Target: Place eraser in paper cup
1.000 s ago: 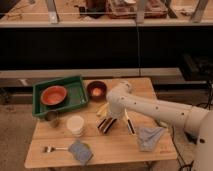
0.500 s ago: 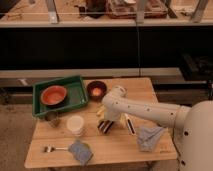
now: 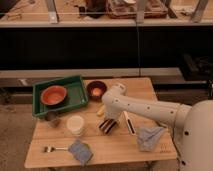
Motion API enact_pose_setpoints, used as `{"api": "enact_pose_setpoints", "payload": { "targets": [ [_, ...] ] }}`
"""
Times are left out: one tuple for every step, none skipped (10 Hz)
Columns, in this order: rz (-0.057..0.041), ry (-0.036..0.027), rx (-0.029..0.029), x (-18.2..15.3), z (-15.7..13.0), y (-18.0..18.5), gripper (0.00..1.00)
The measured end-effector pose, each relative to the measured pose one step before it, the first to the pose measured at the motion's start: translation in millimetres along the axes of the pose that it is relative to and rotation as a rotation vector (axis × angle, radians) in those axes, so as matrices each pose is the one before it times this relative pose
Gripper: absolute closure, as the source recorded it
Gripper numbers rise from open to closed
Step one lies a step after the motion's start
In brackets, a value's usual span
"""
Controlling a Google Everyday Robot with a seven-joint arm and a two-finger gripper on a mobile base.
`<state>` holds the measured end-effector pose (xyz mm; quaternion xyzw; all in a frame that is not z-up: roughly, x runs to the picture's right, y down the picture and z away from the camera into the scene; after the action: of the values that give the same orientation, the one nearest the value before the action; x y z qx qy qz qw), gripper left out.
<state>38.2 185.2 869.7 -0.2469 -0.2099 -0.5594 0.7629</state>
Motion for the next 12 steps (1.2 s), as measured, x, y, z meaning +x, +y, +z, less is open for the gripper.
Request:
{"api": "enact_pose_setpoints", "payload": {
  "targets": [
    [0.00005,-0.00062,-0.00028,-0.16,-0.49,0.25,0.88],
    [-0.00121,-0.00097,-0.00025,-0.48,-1.01,-0.21,0.96],
    [-0.0004,-0.00073,0.00025,-0.2,-0.25,-0.27,1.0],
    [-0.00005,-0.00371,0.0028,0.12,-0.67,0.12,1.0],
    [-0.00636,-0.01249,0.01841,2.18,-5.03,-1.6,1.0],
    [-0.00495,-0.01156,0.02053,4.9,-11.45,5.17,1.0],
    [-0.01437,-0.00967,0.01341,3.55,-16.18,5.3,1.0],
    [-0.01942,-0.00244,0.02158,3.83,-18.34,1.31,1.0],
    [-0.03754,-0.00134,0.0274,4.74,-27.77,-1.15,1.0],
    [-0.03821,-0.00138,0.0189,5.18,-24.38,-0.31,1.0],
    [-0.04781,-0.00296,0.0214,6.23,-19.1,-3.17,1.0],
    [-0.06056,-0.00639,0.02589,5.39,-15.02,-8.04,1.0]
  ]
}}
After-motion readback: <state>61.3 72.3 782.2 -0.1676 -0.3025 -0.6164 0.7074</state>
